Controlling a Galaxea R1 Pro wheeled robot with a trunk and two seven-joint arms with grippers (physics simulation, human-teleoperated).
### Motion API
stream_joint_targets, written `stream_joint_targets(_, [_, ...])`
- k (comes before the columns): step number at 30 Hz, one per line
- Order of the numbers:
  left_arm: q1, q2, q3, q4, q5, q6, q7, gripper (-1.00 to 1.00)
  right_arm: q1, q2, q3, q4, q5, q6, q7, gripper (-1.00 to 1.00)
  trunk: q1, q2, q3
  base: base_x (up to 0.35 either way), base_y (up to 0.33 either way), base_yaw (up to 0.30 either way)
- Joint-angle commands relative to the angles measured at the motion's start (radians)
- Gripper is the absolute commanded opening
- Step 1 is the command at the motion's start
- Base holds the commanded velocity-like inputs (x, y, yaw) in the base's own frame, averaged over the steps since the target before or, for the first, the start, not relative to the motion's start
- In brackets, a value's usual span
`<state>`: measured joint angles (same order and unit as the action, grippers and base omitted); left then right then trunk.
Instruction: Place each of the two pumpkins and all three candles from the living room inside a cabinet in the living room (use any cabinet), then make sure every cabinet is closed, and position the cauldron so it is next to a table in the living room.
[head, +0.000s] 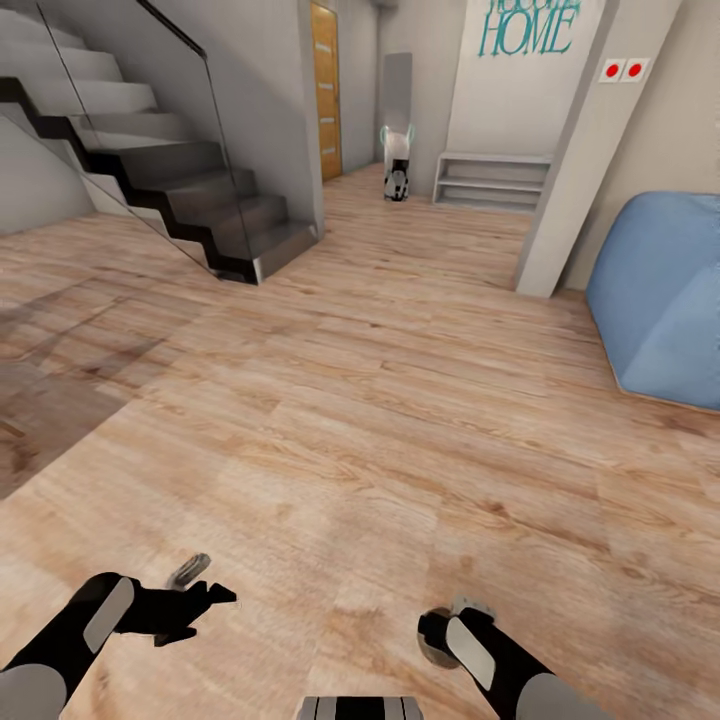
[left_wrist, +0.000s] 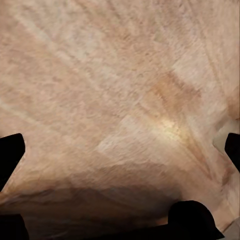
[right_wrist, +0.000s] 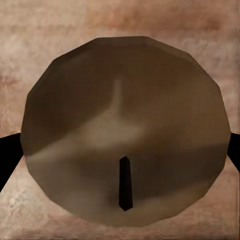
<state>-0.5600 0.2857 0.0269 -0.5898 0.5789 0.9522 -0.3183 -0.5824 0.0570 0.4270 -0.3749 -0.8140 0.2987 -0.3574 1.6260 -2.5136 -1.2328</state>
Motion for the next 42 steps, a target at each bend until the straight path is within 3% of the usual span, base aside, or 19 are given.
stream_joint_targets(1, [0.000, 0.000, 0.000, -0.007, -0.001, -0.001, 0.022, 1.00, 0.000, -0.005, 0.000, -0.006, -0.002, 0.013, 0.001, -1.00, 0.000, 0.000, 0.004, 0.000, 0.000, 0.000])
stream_joint_targets(6, [0.000, -0.001, 0.003, -0.022, 0.000, -0.017, 0.146, 1.00, 0.006, -0.018, 0.002, -0.091, -0.005, 0.057, 0.000, -1.00, -0.003, 0.001, 0.023, -0.024, 0.000, 0.000])
stream_joint_targets(9, [0.000, -0.003, 0.003, -0.023, 0.000, -0.020, 0.164, 1.00, 0.006, -0.020, 0.001, -0.111, -0.006, 0.091, 0.000, -1.00, -0.004, 0.002, 0.035, -0.236, 0.000, 0.000])
stream_joint_targets(20, [0.000, -0.004, 0.005, -0.024, -0.001, -0.022, 0.171, 1.00, 0.003, -0.020, -0.007, -0.119, -0.007, 0.130, -0.001, -1.00, -0.009, 0.005, 0.073, -0.296, 0.000, 0.019])
stream_joint_targets(42, [0.000, -0.003, 0.005, -0.024, -0.001, -0.027, 0.173, 1.00, 0.001, -0.014, -0.016, -0.119, -0.001, 0.166, -0.006, -1.00, -0.019, 0.010, 0.130, -0.014, 0.000, 0.198])
